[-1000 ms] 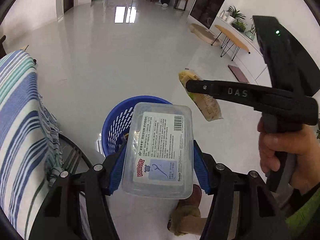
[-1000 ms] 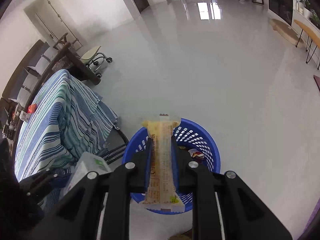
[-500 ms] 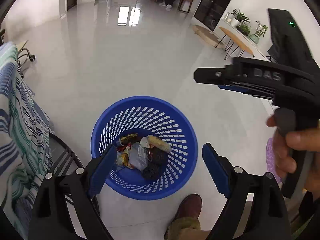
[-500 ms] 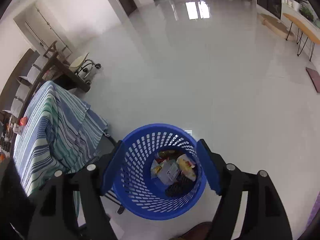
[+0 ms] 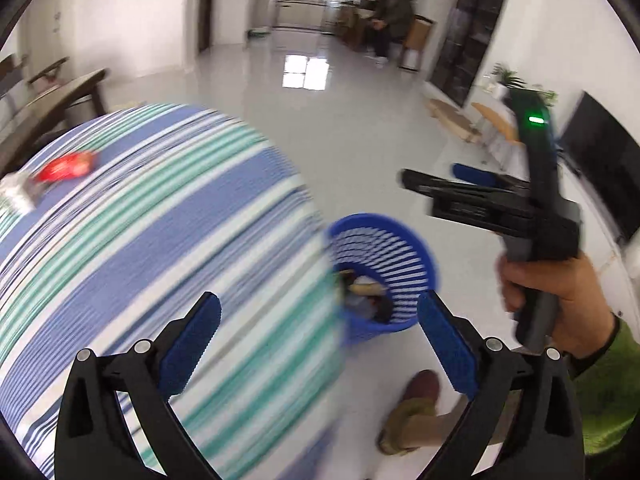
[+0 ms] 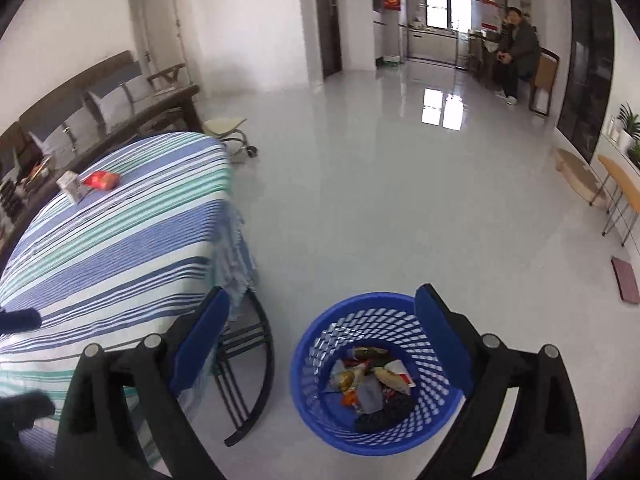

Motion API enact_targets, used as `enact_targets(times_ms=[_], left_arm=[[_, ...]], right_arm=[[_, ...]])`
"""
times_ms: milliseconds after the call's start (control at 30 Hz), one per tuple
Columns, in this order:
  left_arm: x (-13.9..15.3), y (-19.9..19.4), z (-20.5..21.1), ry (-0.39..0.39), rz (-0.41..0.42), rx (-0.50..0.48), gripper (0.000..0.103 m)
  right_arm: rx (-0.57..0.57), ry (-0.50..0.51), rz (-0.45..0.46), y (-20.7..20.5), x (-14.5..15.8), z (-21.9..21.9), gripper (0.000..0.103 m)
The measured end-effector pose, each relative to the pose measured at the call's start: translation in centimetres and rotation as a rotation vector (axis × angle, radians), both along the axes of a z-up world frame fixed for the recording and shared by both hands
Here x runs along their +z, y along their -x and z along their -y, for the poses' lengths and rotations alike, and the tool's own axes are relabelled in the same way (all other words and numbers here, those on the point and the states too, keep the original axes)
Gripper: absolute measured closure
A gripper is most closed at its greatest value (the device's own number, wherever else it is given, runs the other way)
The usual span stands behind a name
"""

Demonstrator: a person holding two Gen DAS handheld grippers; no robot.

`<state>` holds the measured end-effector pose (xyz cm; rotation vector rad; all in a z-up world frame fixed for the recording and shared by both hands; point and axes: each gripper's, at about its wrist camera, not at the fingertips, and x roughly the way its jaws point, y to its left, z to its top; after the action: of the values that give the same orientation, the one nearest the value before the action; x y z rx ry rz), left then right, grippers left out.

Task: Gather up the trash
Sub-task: 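Return to the table and grasp the green-and-white milk carton with the left tool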

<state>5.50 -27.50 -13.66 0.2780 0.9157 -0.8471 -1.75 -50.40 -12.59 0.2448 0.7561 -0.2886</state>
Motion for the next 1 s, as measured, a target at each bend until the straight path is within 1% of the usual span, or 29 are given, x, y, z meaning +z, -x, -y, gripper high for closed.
enact_targets(times_ms=[133,233,333,467,600,667,767,867,933,1000], left_arm=[[-0.4,-3.5,-7.7,-0.044,-0.004,0.145,0.006],[0.1,-6.5,-11.9,-0.086,0.013,0.242,0.006],[1.4,-9.7,-15.1,-0.093,0.031,0.325,0.006],[2.6,-14.1,-17.9,-0.091,0.047,0.4,0.006],[4.8,-19.3,-17.9,-0.086,0.086,0.467,0.006],[5.8,-22.6,-16.9,-0.074,0.092,0.498,0.006],[6.4,-27.8,-14.9,-0.102,0.122,0.556,0.006],[5.7,-32.6,-12.9,-0.161,0.157,0.628,0.006],[4.5,-35.2,-12.2,-0.196,0.151,0.676,0.006],[2.8,-36.9,-11.9,-0.235,0.136,0.712,0.006]], right_arm=[[0.148,-0.019,0.028,-1.8,1.1,-7.6,0.012],[0.29,-0.01,0.015,-4.1,1.8,-13.3,0.012],[0.401,-0.004,-0.006,-6.7,1.7,-18.0,0.012],[0.478,0.001,-0.06,-10.3,0.4,-21.9,0.012],[0.513,0.048,-0.125,-12.2,-1.0,-23.7,0.012],[0.527,0.039,-0.164,-12.9,-1.6,-23.9,0.011],[0.541,0.039,-0.169,-13.1,-1.6,-23.9,0.01],[0.541,0.048,-0.17,-13.0,-1.6,-24.0,0.01],[0.543,0.04,-0.167,-12.9,-1.6,-23.8,0.009],[0.543,0.041,-0.165,-12.9,-1.7,-24.0,0.009]])
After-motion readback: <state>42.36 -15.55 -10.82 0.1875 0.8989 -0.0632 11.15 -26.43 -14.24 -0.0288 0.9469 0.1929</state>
